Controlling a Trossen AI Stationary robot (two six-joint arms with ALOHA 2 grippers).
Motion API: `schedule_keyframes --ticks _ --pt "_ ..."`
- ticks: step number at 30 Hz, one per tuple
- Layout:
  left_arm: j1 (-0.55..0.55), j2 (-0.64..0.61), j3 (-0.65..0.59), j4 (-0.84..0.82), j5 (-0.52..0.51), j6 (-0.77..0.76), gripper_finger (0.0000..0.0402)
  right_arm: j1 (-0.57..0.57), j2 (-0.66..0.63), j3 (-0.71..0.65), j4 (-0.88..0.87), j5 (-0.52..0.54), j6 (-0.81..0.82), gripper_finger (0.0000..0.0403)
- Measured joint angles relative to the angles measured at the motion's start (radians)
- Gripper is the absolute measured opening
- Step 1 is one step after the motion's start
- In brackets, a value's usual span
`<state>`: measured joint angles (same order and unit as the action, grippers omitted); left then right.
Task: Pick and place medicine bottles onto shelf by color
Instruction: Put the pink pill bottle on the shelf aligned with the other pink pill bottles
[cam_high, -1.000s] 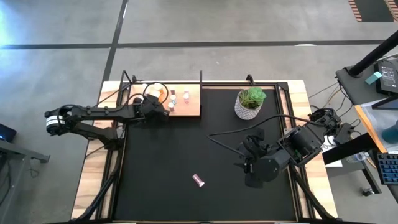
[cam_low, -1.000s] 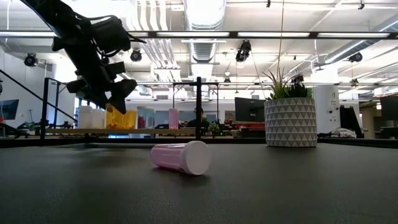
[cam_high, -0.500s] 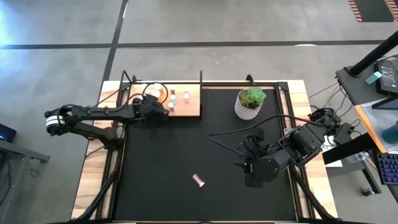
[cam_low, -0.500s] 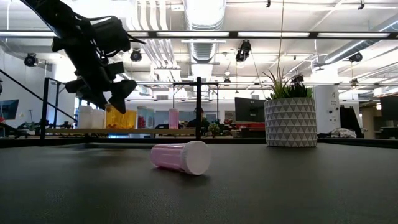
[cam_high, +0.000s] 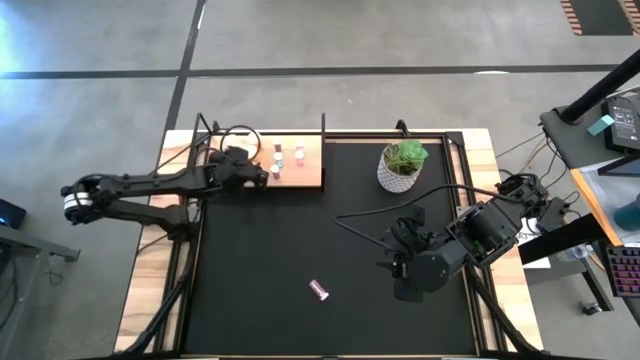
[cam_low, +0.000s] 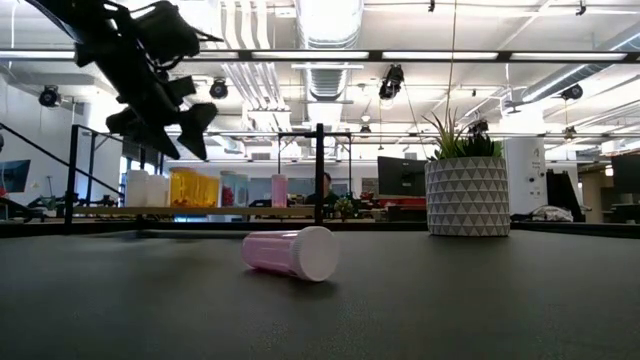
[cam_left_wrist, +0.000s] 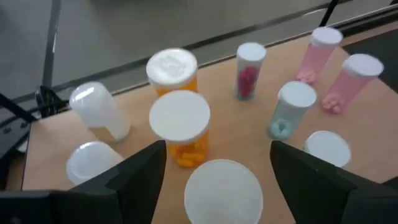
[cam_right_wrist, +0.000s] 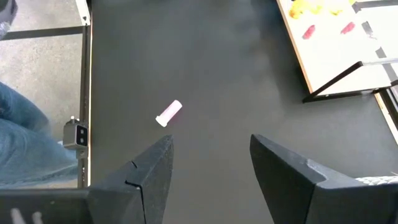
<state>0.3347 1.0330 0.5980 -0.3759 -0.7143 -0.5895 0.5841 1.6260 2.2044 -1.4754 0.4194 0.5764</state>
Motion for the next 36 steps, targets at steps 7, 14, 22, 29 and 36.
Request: schedule_keyframes --ticks 7,14,22,29,36 --pt "-0.012 -0.095 0.019 0.0 0.04 0.029 0.027 0.0 0.0 0.0 0.0 0.0 0.0 0.0203" --pt "-0.083 -0.13 0.07 0.099 0.228 0.285 0.027 0.0 0.0 0.0 0.0 0.0 0.0 0.0203" --pt "-0.337 -0.117 0.069 0.303 0.293 0.439 0.027 0.0 0.0 0.0 0.0 0.0 0.0 0.0203" --pt "-0.548 -0.062 0.067 0.327 0.293 0.439 0.027 0.0 0.0 0.0 0.0 0.0 0.0 0.0203" --pt "-0.682 0.006 0.073 0.427 0.291 0.44 0.027 0.0 0.0 0.0 0.0 0.0 0.0 0.0203"
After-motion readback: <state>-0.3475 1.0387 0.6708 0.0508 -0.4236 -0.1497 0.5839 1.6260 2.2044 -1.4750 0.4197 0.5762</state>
